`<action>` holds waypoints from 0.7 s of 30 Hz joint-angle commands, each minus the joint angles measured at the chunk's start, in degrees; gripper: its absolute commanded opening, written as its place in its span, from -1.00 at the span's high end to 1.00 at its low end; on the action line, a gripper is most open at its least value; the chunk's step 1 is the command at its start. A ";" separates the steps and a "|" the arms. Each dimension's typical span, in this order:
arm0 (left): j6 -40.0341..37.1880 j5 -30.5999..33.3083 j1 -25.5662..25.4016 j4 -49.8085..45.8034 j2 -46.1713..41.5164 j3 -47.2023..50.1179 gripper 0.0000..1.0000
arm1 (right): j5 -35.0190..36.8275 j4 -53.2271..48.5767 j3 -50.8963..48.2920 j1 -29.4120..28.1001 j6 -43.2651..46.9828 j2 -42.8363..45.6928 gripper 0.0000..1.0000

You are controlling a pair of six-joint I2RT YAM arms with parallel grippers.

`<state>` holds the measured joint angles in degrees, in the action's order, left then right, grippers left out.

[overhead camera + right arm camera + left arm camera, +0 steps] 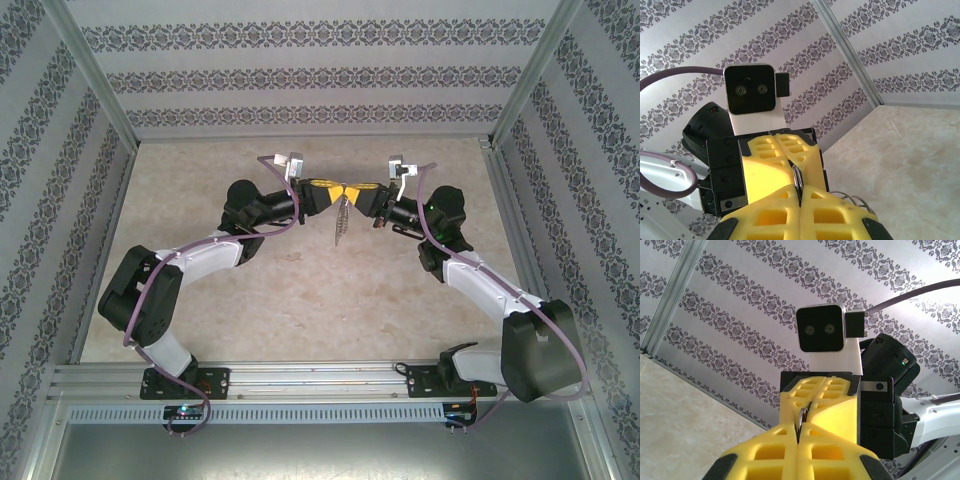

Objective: Put the keys on the keyring

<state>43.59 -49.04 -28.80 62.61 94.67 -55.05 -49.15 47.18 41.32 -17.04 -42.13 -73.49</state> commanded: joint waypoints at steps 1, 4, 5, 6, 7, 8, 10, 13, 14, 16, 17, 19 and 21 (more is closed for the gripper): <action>-0.14 -0.35 0.23 4.30 -0.01 -2.12 1.00 | 0.14 1.51 0.78 -0.04 0.30 0.21 1.00; -0.35 -0.26 0.23 3.97 -0.32 -1.86 1.00 | 0.32 1.34 0.87 -0.07 0.20 0.18 1.00; -0.59 -0.23 0.23 3.80 -0.41 -1.74 1.00 | 0.54 1.27 0.78 -0.03 0.28 0.36 1.00; -0.61 -0.20 0.23 3.71 -0.45 -1.68 1.00 | 0.69 1.17 0.65 -0.10 0.43 0.48 1.00; -0.70 -0.25 0.23 3.58 -0.52 -1.64 1.00 | 0.78 1.08 0.54 -0.08 0.54 0.76 1.00; -0.85 -0.29 0.23 3.41 -0.62 -1.64 1.00 | 1.02 0.99 0.43 -0.02 0.64 1.10 1.00; -0.95 -0.32 0.23 3.23 -0.63 -1.60 1.00 | 1.25 0.99 0.12 0.07 0.90 1.56 1.00; -0.97 -0.31 0.21 3.19 -0.81 -1.52 1.00 | 1.37 0.90 -0.27 0.21 1.17 2.08 1.00; -1.09 -0.27 0.23 3.13 -0.98 -1.43 1.00 | 1.51 0.98 -0.44 0.26 1.17 2.19 1.00; -1.23 -0.12 0.23 3.11 -1.12 -1.25 1.00 | 1.62 1.05 -0.63 0.47 1.14 2.25 1.00; -1.14 -0.11 0.20 2.97 -1.08 -1.21 1.00 | 1.68 1.11 -0.72 0.53 1.13 2.29 1.00; -1.25 -0.17 0.23 2.79 -1.25 -1.28 1.00 | 1.76 1.25 -0.80 0.61 1.17 2.38 1.00; -1.37 -0.12 0.23 2.74 -1.21 -1.28 1.00 | 1.86 1.25 -0.89 0.67 1.23 2.39 1.00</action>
<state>43.55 -49.10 -28.80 62.61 94.67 -55.09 -48.29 46.54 40.84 -16.99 -42.04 -72.47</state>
